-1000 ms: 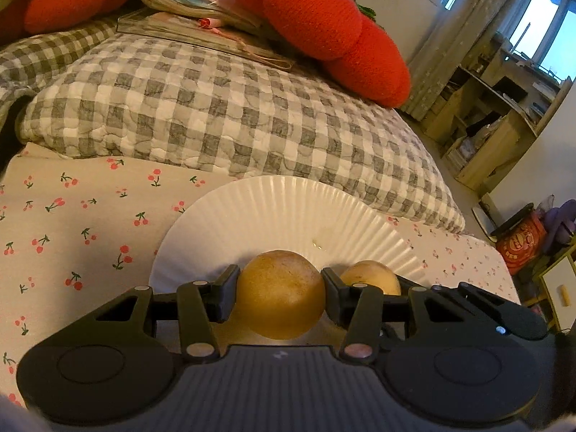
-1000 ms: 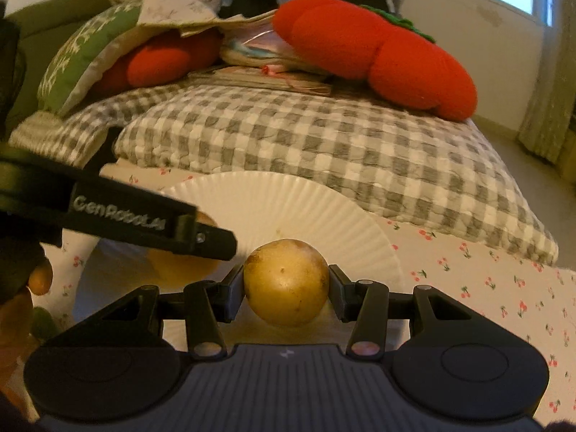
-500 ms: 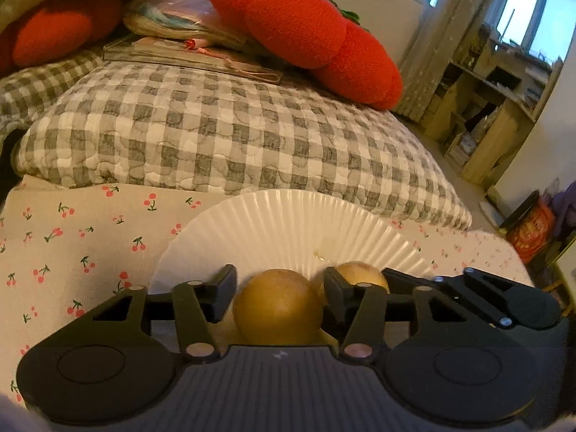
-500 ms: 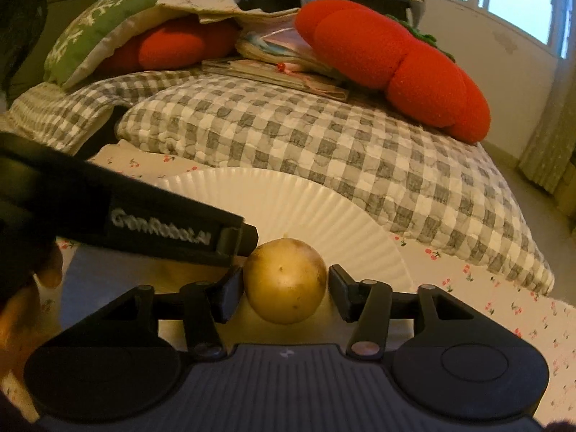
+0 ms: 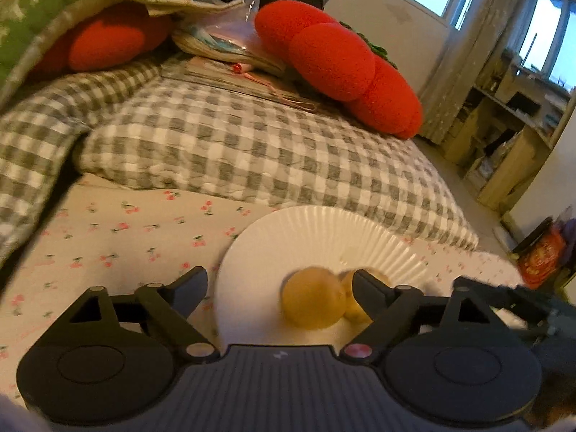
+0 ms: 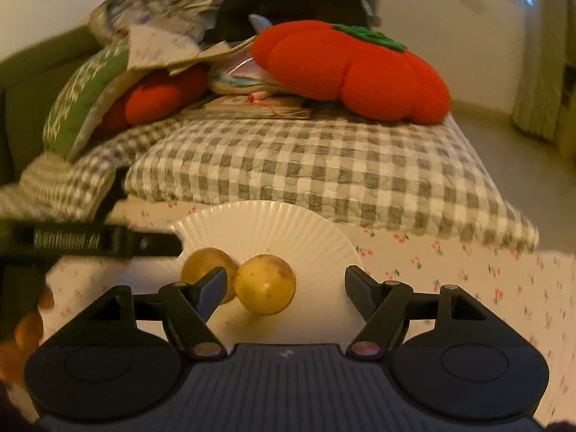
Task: Organize fruits
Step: 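Open both tools to release the potatoes onto the plate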
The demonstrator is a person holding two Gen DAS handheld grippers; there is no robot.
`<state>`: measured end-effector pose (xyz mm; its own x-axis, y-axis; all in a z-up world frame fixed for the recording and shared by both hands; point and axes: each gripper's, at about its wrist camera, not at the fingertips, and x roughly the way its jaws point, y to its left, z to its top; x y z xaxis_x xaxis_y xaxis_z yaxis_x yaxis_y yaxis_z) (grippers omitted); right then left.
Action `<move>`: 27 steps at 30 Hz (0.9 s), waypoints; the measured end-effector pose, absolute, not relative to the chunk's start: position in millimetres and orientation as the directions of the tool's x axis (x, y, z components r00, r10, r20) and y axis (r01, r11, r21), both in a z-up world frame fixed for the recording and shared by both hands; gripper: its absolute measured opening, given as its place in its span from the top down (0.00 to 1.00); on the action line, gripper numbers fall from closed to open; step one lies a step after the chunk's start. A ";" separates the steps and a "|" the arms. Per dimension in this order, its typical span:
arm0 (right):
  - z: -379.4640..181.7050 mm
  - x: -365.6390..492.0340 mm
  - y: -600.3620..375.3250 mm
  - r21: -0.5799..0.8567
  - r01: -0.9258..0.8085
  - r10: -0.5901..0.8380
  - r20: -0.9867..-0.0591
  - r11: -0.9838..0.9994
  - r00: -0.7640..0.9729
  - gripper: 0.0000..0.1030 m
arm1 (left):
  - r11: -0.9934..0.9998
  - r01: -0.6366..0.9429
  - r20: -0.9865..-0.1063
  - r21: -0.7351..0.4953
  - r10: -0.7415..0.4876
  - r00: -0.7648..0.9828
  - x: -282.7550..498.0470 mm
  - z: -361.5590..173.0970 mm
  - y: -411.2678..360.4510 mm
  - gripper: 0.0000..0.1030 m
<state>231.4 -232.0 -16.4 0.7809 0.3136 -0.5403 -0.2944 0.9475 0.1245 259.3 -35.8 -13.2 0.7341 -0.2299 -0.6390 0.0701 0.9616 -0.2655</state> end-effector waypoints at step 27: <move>5.7 94.3 -185.7 0.215 -0.205 0.295 -0.610 0.955 0.735 0.10 | 0.997 -0.081 -0.619 -0.012 0.056 0.783 106.6 30.2 -10.9 0.06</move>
<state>94.3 -185.7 5.7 0.7352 0.2951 -0.6102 -0.2051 0.9549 0.2146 106.6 -10.9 30.2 0.7832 0.0563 -0.6192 -0.0812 0.9966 -0.0121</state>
